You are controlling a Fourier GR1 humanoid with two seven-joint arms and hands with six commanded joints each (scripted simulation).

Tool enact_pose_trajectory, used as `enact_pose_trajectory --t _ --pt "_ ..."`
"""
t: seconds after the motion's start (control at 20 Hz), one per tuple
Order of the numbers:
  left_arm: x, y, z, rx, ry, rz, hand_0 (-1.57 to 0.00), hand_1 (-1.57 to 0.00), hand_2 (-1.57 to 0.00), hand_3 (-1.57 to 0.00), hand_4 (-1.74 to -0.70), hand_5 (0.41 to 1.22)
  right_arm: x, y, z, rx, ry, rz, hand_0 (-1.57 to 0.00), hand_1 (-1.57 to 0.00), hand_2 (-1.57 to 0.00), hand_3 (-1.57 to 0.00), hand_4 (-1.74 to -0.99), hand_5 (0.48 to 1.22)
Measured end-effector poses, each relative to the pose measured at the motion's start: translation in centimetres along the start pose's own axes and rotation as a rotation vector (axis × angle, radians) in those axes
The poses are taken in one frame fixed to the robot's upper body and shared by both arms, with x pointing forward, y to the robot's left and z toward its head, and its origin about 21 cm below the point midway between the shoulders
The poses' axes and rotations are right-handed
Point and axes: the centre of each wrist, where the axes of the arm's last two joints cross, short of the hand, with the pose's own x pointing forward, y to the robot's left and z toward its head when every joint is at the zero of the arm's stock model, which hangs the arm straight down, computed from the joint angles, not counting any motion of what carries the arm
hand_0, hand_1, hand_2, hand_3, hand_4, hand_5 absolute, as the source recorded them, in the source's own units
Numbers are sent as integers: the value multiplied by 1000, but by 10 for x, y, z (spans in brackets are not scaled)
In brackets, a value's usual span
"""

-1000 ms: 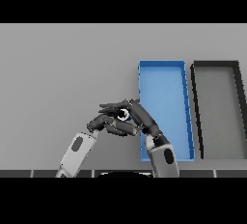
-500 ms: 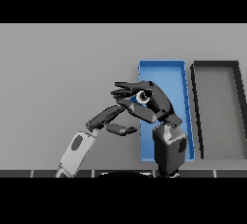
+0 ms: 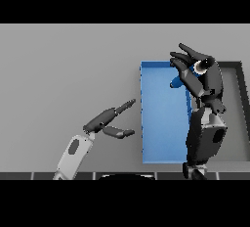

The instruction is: Pick up the blue pipe and place it into the blue bin.

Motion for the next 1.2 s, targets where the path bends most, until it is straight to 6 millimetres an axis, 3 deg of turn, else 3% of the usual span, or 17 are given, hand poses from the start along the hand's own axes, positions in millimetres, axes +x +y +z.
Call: enact_pose_trajectory --t 0.3,0.7,0.9,0.95,1.05,1.15,1.2 --pt "1 1 -3 9 -9 -6 1 1 1 1 -941 462 -49 -36 34 -160 237 39 -1571 -1571 -1571 -1571 -1499 1221" --pt "-2 5 -3 28 -21 -28 1 1 1 1 -928 466 -112 -42 95 -352 569 40 -1571 -1571 -1571 -1571 -1500 1221" --pt "-1 5 0 34 -32 -45 1 1 1 1 -923 476 -130 -37 115 -410 705 -10 -1571 -1571 -1571 -1571 -1497 1221" --pt "-3 2 -3 34 -16 -48 1 1 1 1 -923 478 -133 -35 119 -404 736 -19 -1571 -1571 -1571 -1257 -1546 1221" --pt "-5 3 -2 33 -27 -46 1 1 1 1 -922 481 -135 -29 119 -399 765 -36 -1571 -1571 -1571 -804 -1616 1221" --pt "-2 2 -3 29 -41 -46 1 1 1 1 -919 486 -138 -28 120 -414 792 -43 -1571 -1571 -1571 -514 -1661 1221" --pt "0 2 -4 35 -38 -51 1 1 1 1 -918 489 -139 -26 118 -419 792 -45 -1571 -1571 -1571 -411 -1677 1171"
